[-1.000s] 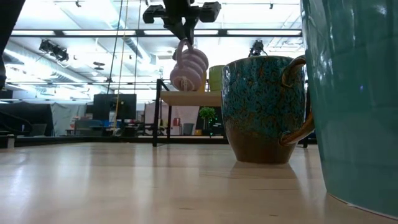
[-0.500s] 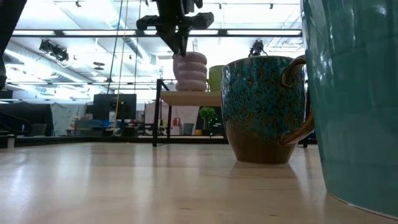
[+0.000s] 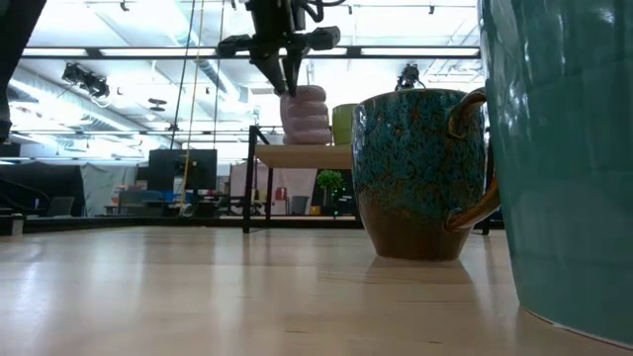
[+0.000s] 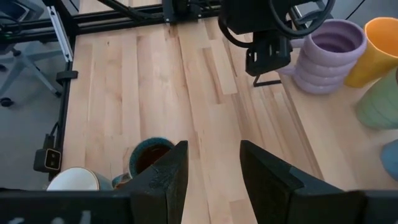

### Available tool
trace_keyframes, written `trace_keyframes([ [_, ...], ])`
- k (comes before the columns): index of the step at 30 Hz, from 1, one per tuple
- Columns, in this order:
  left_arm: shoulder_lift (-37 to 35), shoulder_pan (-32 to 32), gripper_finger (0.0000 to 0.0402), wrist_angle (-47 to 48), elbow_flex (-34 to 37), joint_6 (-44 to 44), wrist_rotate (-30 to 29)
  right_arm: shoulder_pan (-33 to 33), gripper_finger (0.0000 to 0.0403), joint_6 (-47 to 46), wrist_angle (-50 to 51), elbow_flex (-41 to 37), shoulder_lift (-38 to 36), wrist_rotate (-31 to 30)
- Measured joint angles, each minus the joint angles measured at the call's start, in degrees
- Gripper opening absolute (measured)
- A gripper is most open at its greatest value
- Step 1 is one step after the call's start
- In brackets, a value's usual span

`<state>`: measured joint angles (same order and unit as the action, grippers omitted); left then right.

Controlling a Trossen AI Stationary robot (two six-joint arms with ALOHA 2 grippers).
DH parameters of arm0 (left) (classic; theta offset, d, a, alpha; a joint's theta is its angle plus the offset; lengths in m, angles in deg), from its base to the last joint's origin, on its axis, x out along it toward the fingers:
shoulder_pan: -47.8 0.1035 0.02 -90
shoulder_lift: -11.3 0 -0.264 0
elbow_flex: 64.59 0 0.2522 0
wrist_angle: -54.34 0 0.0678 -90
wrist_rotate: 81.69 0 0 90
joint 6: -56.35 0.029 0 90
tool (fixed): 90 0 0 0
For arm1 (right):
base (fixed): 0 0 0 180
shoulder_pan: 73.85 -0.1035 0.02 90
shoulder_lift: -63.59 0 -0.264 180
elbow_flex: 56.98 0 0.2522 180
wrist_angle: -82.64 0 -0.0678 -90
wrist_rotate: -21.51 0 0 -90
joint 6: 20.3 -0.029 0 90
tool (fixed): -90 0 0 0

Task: Place coffee mugs
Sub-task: Put the purple mug on the shelf, then put the dark blue patterned mug on the shelf

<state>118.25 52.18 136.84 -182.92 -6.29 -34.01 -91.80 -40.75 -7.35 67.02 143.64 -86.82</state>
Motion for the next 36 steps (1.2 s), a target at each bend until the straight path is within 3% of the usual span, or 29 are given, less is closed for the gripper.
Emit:
trace_keyframes([
  [13,0.0,0.0,0.0075,-2.4,0.0,0.1,-0.3,-0.1,0.0151,0.9,-0.2,0.0,0.0,0.0],
  [30,-0.4,-1.0,0.0134,-5.3,-0.1,2.5,-1.5,-0.1,0.0151,0.9,-0.1,0.0,0.0,0.4],
  [36,-0.8,-3.0,0.0134,-2.0,-5.8,8.2,-2.1,-0.1,0.0151,1.0,-0.3,0.0,0.0,0.4],
])
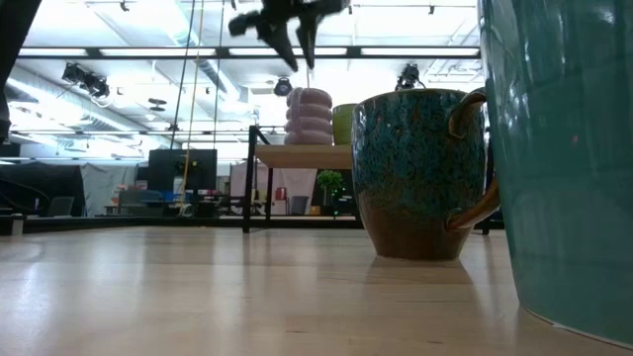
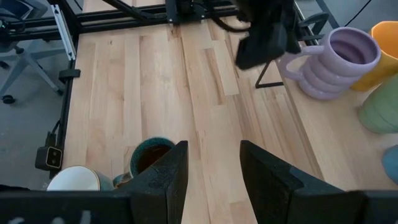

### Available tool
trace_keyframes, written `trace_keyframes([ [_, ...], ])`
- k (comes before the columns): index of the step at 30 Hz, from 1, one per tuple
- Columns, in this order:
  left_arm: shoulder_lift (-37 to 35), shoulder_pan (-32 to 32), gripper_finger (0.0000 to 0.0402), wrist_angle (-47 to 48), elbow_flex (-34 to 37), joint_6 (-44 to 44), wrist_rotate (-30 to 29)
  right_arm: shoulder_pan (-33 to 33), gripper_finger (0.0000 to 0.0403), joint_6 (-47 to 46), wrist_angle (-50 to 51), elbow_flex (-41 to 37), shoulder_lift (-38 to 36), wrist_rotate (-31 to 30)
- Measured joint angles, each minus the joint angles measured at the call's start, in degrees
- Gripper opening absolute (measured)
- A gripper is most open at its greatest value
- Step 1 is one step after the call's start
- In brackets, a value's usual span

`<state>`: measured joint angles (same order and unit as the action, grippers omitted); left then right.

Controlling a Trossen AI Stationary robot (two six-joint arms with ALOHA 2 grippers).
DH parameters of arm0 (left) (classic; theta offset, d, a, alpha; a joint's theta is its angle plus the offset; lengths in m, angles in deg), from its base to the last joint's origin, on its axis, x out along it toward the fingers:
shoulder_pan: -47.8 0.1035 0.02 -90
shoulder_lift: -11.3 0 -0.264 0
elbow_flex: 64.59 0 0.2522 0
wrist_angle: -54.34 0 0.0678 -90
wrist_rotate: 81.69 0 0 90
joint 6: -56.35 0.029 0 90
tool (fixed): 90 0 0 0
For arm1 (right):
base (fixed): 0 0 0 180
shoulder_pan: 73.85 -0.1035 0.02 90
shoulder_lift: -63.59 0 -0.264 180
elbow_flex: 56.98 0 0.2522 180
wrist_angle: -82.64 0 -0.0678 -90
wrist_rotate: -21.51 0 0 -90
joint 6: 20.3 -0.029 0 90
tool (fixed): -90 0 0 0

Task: Place coffee mugs
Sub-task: Put the dark blue patterned mug on the shelf

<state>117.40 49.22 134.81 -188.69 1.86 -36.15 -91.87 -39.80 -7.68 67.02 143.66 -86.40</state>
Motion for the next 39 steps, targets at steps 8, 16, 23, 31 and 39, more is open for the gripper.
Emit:
trace_keyframes([
  [8,-0.2,-0.7,0.0134,0.0,-10.6,13.3,-2.9,0.0,0.0151,0.0,0.0,0.0,0.0,0.0],
  [16,-0.1,6.4,0.0134,-5.6,-12.8,29.7,19.0,0.0,0.0151,0.0,1.5,0.0,-0.4,0.9],
  [23,-0.1,10.5,0.0134,-7.3,-12.8,40.0,32.9,0.3,0.0151,-0.8,2.8,0.0,-0.5,1.1],
  [31,-1.6,4.9,0.0134,-6.6,-12.8,54.6,41.2,1.4,0.0151,2.0,2.8,0.0,-0.3,6.6],
  [39,-1.9,-2.4,0.0134,-6.6,-8.6,61.1,46.3,1.6,0.0151,-2.0,3.9,0.0,2.7,5.4],
])
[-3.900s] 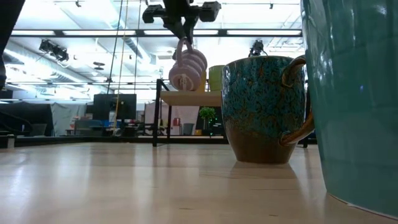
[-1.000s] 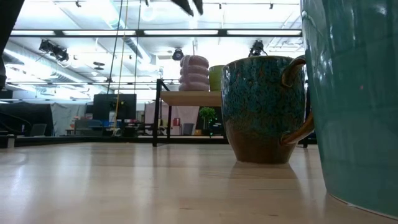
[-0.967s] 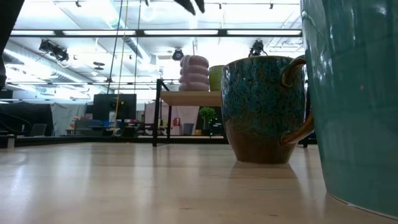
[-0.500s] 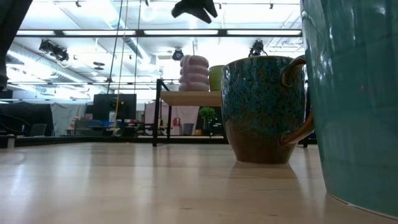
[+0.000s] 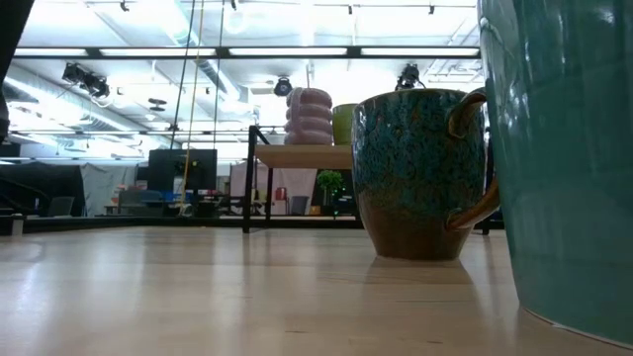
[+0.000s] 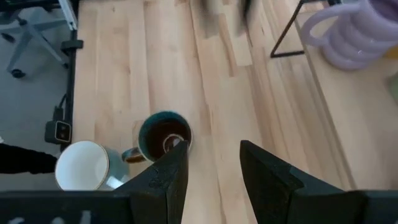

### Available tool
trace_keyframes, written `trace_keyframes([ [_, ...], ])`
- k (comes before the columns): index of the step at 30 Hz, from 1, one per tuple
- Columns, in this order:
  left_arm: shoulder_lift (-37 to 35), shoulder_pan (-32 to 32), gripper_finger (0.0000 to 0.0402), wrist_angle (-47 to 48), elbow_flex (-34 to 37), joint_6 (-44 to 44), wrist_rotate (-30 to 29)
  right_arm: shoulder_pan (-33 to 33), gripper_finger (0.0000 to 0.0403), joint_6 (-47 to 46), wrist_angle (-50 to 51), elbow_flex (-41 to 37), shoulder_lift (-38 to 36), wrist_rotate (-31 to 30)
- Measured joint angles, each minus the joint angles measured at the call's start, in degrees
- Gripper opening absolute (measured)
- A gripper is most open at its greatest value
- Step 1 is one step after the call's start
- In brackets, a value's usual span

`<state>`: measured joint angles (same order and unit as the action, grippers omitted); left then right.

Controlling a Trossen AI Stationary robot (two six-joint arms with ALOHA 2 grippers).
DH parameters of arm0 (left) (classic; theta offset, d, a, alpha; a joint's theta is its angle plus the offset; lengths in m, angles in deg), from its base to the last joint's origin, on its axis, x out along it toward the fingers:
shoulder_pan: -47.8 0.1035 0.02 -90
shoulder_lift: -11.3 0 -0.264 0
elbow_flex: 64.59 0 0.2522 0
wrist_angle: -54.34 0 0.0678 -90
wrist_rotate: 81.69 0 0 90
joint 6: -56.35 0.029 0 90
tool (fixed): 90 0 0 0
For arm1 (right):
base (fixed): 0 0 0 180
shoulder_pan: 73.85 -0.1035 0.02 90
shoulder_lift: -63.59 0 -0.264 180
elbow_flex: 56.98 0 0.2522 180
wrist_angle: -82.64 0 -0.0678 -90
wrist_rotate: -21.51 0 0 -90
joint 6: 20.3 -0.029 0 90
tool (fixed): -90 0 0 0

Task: Place coffee mugs
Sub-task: Put the dark blue patterned mug on the shelf

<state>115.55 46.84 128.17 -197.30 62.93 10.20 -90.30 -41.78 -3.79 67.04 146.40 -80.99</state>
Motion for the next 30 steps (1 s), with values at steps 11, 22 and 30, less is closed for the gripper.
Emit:
trace_keyframes([
  [11,-2.8,-6.3,0.0134,-9.3,19.7,-3.0,-0.2,-1.7,0.0151,-10.6,3.0,0.0,7.6,0.5],
  [22,-17.5,-7.5,0.0134,-26.1,42.9,-7.8,-2.3,-4.5,0.0151,-16.1,1.5,0.0,8.0,-5.9],
  [30,-28.4,-7.1,0.0134,-30.6,54.1,-11.3,-4.9,-4.4,0.0151,-20.0,-5.3,-4.0,9.9,-4.6],
])
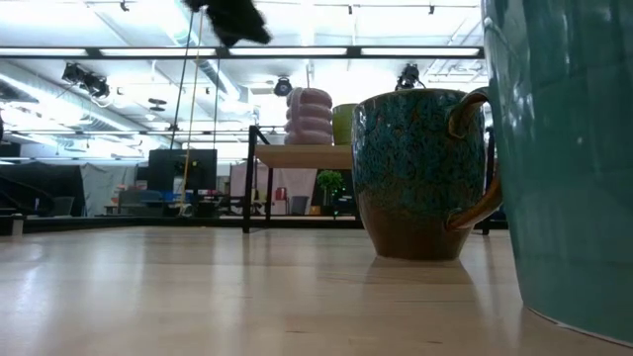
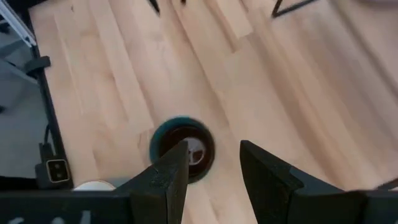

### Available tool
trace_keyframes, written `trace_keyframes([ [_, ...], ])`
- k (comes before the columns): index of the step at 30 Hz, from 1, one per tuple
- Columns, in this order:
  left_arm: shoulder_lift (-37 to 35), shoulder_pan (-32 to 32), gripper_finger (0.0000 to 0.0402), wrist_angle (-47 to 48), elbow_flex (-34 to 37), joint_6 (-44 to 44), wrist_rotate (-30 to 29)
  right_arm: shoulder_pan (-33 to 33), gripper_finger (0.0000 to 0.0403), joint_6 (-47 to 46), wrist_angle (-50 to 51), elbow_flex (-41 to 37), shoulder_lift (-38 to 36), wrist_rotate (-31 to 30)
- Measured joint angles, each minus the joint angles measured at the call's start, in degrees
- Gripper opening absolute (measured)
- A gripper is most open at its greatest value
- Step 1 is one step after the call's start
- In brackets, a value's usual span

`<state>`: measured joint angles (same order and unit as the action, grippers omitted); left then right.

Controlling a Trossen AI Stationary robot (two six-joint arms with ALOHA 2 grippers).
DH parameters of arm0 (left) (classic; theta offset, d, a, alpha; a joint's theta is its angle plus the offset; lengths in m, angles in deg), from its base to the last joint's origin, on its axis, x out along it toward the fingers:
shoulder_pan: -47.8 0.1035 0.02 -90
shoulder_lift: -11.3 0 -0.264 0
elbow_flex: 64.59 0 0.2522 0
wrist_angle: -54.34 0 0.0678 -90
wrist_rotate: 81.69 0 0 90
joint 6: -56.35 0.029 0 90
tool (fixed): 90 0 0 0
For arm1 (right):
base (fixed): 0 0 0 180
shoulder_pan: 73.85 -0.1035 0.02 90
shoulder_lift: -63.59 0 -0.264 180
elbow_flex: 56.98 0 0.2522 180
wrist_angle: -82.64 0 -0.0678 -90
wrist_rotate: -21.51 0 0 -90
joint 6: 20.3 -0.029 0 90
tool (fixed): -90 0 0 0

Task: Place coffee mugs
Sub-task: Put the dark blue patterned mug on the shelf

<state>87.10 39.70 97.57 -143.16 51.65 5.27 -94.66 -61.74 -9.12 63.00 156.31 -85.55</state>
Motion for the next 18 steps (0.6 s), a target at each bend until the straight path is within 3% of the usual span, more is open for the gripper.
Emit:
trace_keyframes([
  [7,-8.1,0.0,0.0134,-2.0,6.1,-6.2,-5.2,1.1,0.0151,0.4,-9.5,-3.9,3.4,7.0],
  [15,-15.2,-0.5,0.0134,3.9,7.2,-14.0,-13.5,4.9,0.0151,17.1,-12.8,-4.0,10.7,12.3],
  [18,-18.0,-0.5,0.0134,6.5,7.1,-15.8,-14.1,7.0,0.0151,21.5,-13.3,-4.0,12.6,14.2],
])
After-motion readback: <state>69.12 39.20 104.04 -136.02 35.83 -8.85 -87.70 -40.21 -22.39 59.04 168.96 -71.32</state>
